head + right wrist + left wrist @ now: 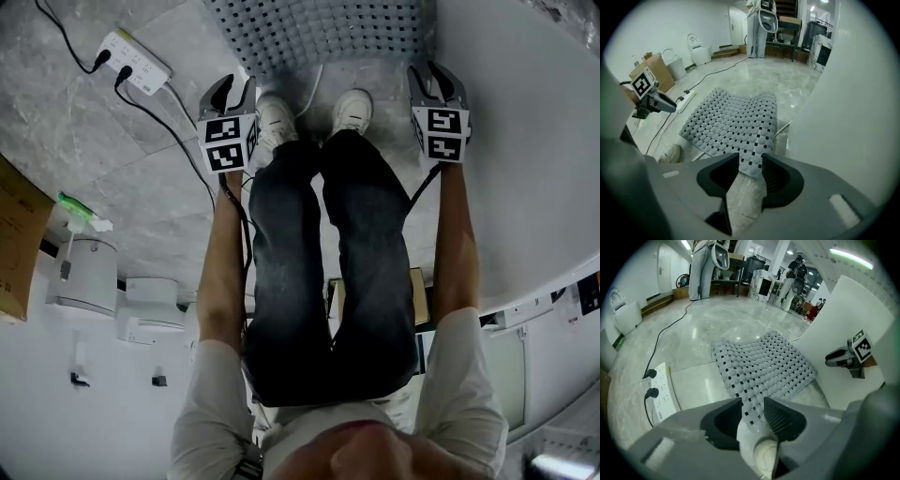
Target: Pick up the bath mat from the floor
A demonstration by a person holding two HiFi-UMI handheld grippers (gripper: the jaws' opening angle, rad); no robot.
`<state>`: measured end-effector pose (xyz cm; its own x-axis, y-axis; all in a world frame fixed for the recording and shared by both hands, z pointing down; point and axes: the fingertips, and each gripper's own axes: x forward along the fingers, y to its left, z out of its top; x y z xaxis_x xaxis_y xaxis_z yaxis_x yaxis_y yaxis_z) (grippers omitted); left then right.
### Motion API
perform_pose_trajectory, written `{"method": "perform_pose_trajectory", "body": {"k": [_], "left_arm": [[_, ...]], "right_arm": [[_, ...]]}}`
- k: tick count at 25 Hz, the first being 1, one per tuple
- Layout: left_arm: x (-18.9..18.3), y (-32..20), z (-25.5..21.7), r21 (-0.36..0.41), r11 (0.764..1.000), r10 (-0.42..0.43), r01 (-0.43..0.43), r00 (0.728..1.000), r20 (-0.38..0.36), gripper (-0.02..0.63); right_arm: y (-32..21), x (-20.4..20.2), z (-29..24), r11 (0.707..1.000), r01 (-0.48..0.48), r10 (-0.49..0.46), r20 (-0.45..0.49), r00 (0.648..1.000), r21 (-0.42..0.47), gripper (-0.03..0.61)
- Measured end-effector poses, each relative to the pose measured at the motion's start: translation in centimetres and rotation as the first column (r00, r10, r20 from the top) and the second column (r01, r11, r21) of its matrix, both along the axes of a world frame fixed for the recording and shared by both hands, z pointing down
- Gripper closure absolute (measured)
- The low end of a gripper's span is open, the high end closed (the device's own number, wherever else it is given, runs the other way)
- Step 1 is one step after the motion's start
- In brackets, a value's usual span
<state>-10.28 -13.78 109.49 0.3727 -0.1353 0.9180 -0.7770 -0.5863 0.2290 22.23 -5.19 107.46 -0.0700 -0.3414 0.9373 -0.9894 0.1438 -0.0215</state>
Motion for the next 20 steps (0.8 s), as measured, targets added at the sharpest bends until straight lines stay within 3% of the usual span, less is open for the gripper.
{"method": "perform_pose_trajectory", "body": {"k": [20], "left_arm": [[-0.2,-1.1,7.7,-0.042,0.997,-0.056,0.057,0.998,0.029,0.356]], "right_arm": [[-0.8,1.9,8.0,0.997,-0.046,0.045,-0.023,0.999,-0.068,0.304]]}}
